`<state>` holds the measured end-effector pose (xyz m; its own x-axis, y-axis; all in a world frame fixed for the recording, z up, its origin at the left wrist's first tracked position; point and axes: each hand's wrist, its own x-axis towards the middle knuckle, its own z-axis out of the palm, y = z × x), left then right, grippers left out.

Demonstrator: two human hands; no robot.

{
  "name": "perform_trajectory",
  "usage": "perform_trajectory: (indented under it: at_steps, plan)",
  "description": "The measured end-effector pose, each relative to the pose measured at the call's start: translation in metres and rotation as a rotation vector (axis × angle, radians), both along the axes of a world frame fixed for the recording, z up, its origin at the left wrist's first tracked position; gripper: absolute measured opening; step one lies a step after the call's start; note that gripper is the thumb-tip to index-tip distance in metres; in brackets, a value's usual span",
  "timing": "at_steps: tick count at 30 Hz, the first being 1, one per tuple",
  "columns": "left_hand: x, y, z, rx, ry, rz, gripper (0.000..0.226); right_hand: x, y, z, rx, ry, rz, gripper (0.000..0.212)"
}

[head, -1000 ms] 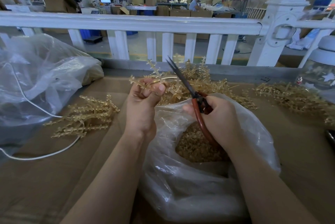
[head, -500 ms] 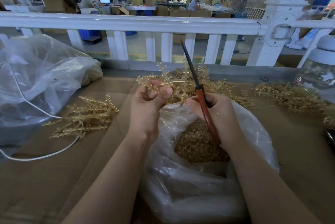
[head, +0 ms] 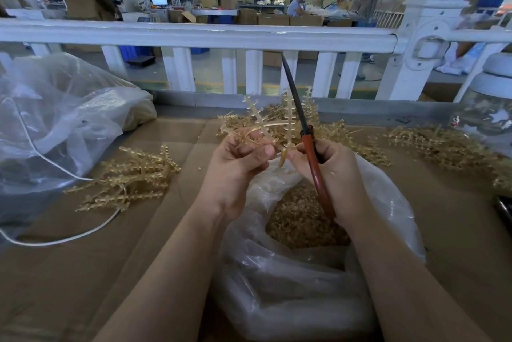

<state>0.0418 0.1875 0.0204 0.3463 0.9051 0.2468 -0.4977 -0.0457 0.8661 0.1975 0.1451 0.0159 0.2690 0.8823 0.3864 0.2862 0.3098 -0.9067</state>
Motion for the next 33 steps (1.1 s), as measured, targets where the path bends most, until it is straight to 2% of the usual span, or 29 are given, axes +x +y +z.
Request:
perform_trajectory:
  at_steps: [10, 15, 17, 19, 22, 24, 28, 33]
  plan:
    - [-0.011, 0.0, 0.008, -0.092, 0.016, 0.057, 0.02, 0.005, -0.002, 0.001, -0.025, -0.017, 0.027, 0.01]
    - [-0.011, 0.0, 0.008, -0.06, 0.061, 0.169, 0.019, 0.006, 0.0, 0.0, -0.046, -0.062, 0.01, 0.01]
    - [-0.011, 0.0, 0.008, -0.031, 0.074, 0.211, 0.012, 0.007, 0.001, -0.002, -0.064, -0.09, -0.025, 0.008]
    - [-0.011, 0.001, 0.007, -0.015, 0.081, 0.286, 0.009, 0.008, 0.001, -0.004, -0.078, -0.182, -0.113, 0.014]
    - [-0.013, 0.004, 0.003, -0.053, 0.073, 0.367, 0.007, 0.01, -0.003, -0.006, -0.003, -0.504, -0.297, 0.026]
    - [-0.013, 0.005, 0.002, -0.066, 0.076, 0.373, 0.005, 0.007, -0.005, -0.005, 0.045, -0.649, -0.326, 0.027]
    - [-0.011, 0.003, 0.003, -0.072, 0.077, 0.348, 0.017, 0.004, -0.004, -0.007, 0.024, -0.808, -0.339, 0.038]
    - [-0.008, -0.001, 0.005, -0.13, 0.068, 0.273, 0.029, 0.004, -0.005, -0.007, 0.024, -0.845, -0.323, 0.043]
